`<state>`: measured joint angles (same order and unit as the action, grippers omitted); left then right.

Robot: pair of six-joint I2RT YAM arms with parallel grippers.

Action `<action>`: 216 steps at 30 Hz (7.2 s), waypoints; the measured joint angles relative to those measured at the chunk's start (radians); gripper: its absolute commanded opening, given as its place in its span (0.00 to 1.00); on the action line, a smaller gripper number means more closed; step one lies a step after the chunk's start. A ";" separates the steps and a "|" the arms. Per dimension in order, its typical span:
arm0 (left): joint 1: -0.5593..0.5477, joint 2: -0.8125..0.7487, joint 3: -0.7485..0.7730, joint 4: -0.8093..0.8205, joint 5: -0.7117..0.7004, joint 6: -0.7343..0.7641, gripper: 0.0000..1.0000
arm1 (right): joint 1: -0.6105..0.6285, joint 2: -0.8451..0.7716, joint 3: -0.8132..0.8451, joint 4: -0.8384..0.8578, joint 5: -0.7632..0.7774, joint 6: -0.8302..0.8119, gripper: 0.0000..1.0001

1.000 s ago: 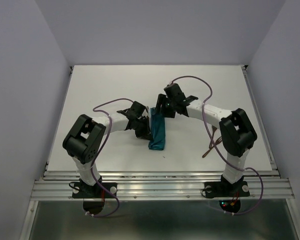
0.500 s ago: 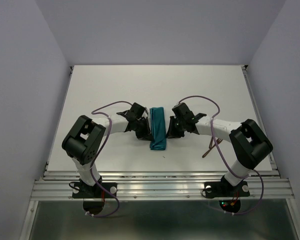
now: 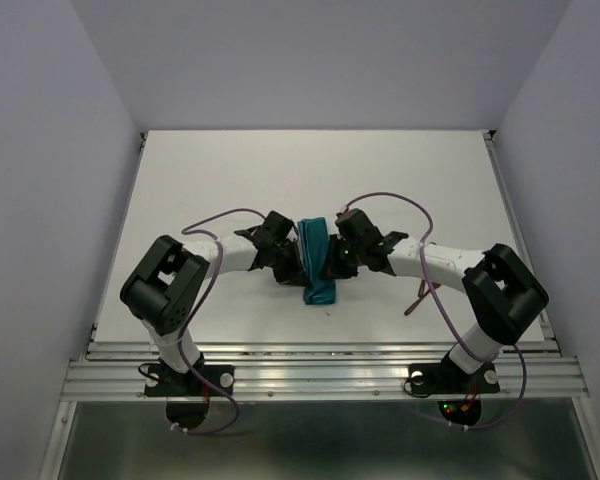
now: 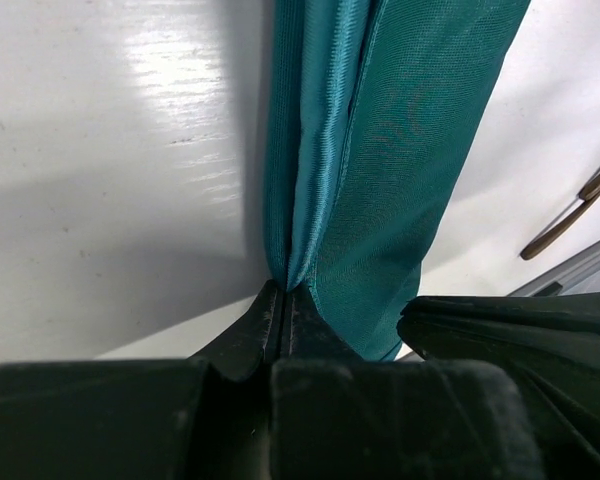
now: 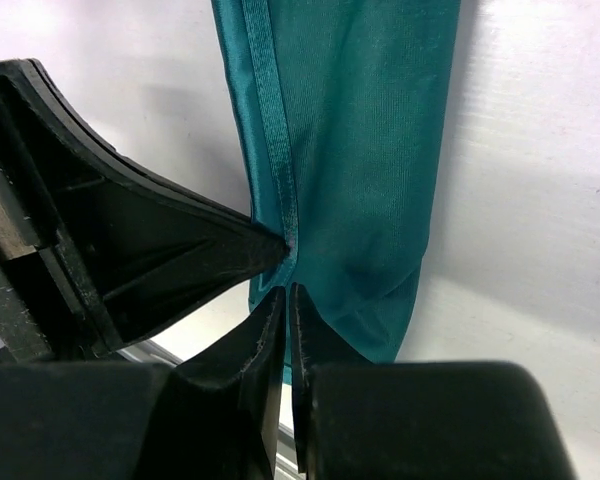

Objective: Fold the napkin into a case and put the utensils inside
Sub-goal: Fold the 2/3-rectangle-folded napkin at the center of the board, then smooth out the smaller rectangle-folded napkin at the center of the board.

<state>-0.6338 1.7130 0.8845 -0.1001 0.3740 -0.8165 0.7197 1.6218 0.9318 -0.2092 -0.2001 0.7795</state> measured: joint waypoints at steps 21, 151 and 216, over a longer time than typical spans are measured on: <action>-0.002 -0.062 -0.045 -0.014 -0.023 -0.024 0.34 | 0.045 0.108 -0.024 0.057 -0.022 -0.009 0.07; -0.034 0.017 0.011 0.024 0.012 0.015 0.23 | 0.120 -0.119 -0.229 0.089 0.021 -0.230 0.11; 0.106 0.193 0.483 -0.133 -0.073 0.146 0.39 | 0.120 -0.134 -0.275 0.167 0.105 -0.290 0.07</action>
<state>-0.5278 1.9064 1.3674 -0.2333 0.3012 -0.6704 0.8394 1.4883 0.6571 -0.0418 -0.0952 0.4896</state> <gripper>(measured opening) 0.337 0.075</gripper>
